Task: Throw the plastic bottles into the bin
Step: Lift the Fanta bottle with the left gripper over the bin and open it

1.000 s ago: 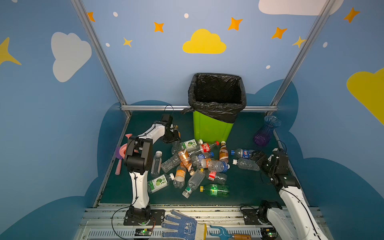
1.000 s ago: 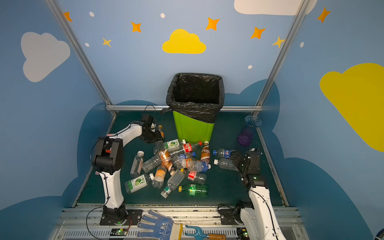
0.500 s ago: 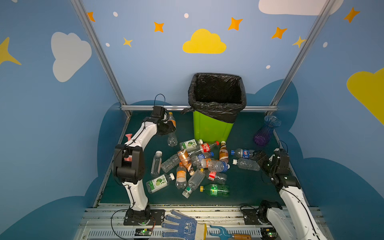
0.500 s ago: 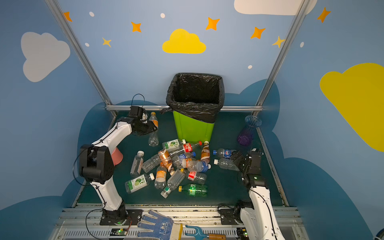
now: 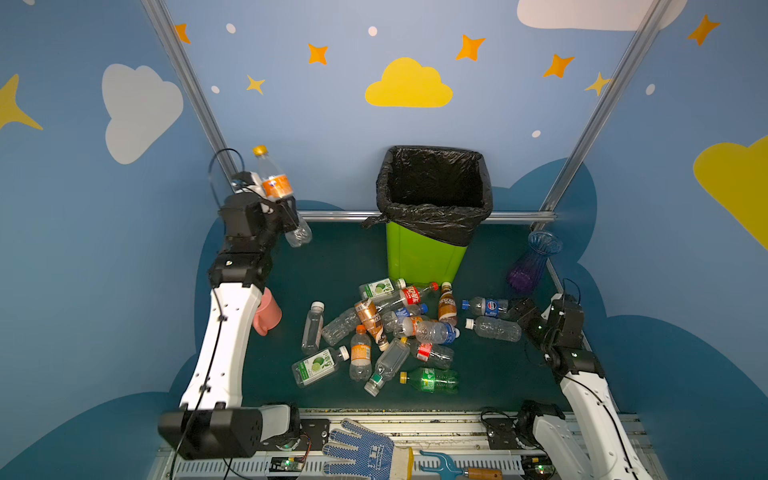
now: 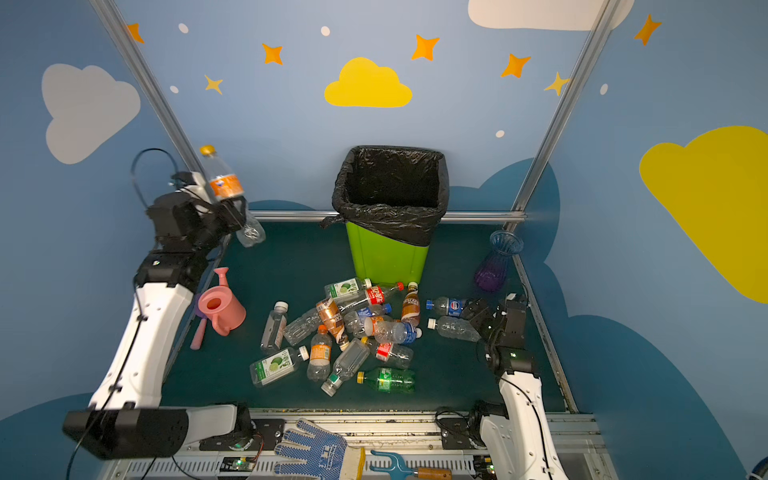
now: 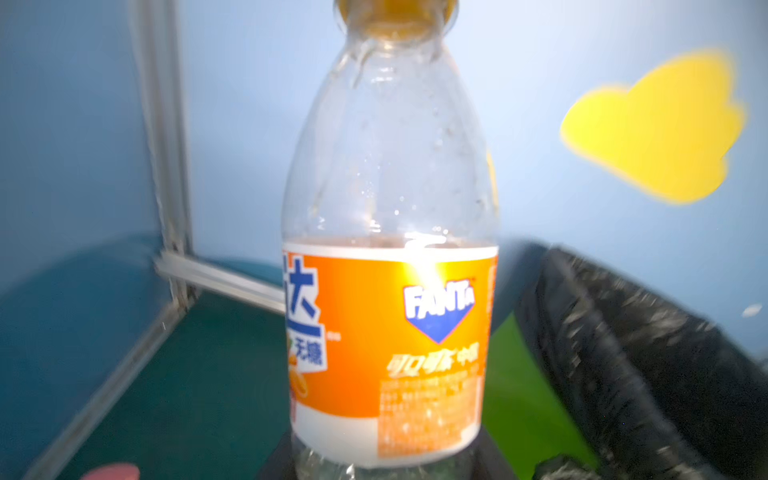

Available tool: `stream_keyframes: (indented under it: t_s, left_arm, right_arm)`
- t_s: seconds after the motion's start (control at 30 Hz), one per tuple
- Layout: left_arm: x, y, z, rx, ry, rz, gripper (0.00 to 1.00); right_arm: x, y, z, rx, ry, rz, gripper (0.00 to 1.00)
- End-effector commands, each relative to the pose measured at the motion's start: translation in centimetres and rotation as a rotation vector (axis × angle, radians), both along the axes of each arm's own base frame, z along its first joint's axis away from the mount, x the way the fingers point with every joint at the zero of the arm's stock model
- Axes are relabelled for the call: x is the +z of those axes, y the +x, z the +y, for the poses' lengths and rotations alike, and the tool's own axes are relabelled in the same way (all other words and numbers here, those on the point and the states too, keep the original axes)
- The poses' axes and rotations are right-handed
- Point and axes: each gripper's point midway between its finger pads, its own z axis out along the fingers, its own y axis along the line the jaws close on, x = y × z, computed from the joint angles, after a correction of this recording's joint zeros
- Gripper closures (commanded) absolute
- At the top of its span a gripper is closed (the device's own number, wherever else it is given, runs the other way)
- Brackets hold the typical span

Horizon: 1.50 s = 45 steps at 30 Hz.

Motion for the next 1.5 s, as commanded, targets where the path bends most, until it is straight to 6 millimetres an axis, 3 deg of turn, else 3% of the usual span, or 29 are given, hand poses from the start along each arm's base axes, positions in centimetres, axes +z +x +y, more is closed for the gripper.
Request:
stream_keyframes:
  t_s: [0.0, 0.1, 0.2, 0.23, 0.37, 0.4, 0.47, 0.6, 0.67, 0.73, 0.9, 1.0, 1.13, 1.3, 1.47]
  left_arm:
    - [7.1, -3.4, 0.9, 0.057, 0.023, -0.261, 0.59]
    - [10.1, -3.9, -0.6, -0.035, -0.058, -0.396, 0.59]
    - [11.8, -1.4, -4.7, -0.253, -0.114, -0.446, 0.60]
    - [11.5, 0.2, -6.2, -0.304, -0.133, -0.418, 0.60]
    - [10.0, 5.6, -19.0, -0.601, -0.009, -0.218, 0.45]
    - [9.6, 6.2, -21.4, -0.643, 0.027, -0.156, 0.40]
    - [10.8, 6.1, -23.8, -0.706, 0.031, -0.139, 0.27]
    - [17.0, 3.1, -22.3, -0.671, -0.010, -0.337, 0.14]
    - [18.6, 1.8, -21.8, -0.661, 0.000, -0.383, 0.09]
    - [18.8, 1.3, -21.6, -0.661, 0.012, -0.371, 0.00]
    - [15.7, 1.8, -18.9, -0.497, 0.037, -0.344, 0.00]
    - [11.6, 1.6, -16.2, -0.378, 0.035, -0.338, 0.00]
    - [3.5, 2.3, -12.1, -0.276, 0.011, -0.143, 0.00]
    - [-6.5, 1.5, -8.3, -0.155, -0.012, 0.060, 0.00]
    - [-14.6, 0.3, -5.4, -0.073, -0.078, 0.231, 0.00]
  right_arm:
    - [1.6, 0.8, 0.1, 0.013, 0.007, -0.046, 0.02]
    - [2.0, 0.9, 0.1, 0.024, 0.007, -0.053, 0.02]
    - [2.5, 0.8, 0.0, 0.027, -0.004, -0.066, 0.02]
    - [2.7, 0.8, 0.1, 0.030, -0.007, -0.070, 0.02]
    - [3.0, 0.8, 0.4, 0.047, 0.010, -0.090, 0.02]
    - [3.2, 0.9, 0.7, 0.063, 0.017, -0.093, 0.02]
    - [3.6, 0.9, 1.1, 0.095, 0.022, -0.094, 0.02]
    - [4.3, 0.7, 1.1, 0.118, 0.000, -0.101, 0.02]
    - [4.1, 0.6, 1.1, 0.115, 0.006, -0.100, 0.02]
    - [3.5, 0.5, 1.1, 0.110, 0.019, -0.090, 0.02]
    - [2.1, 0.4, 1.3, 0.103, 0.049, -0.061, 0.02]
    - [1.8, 0.3, 0.9, 0.091, 0.035, -0.040, 0.02]
    - [1.0, 0.2, 0.6, 0.065, 0.047, 0.004, 0.02]
    - [-2.0, -0.5, 0.8, 0.016, 0.131, 0.136, 0.02]
    - [-4.7, -1.2, 1.7, 0.001, 0.216, 0.236, 0.03]
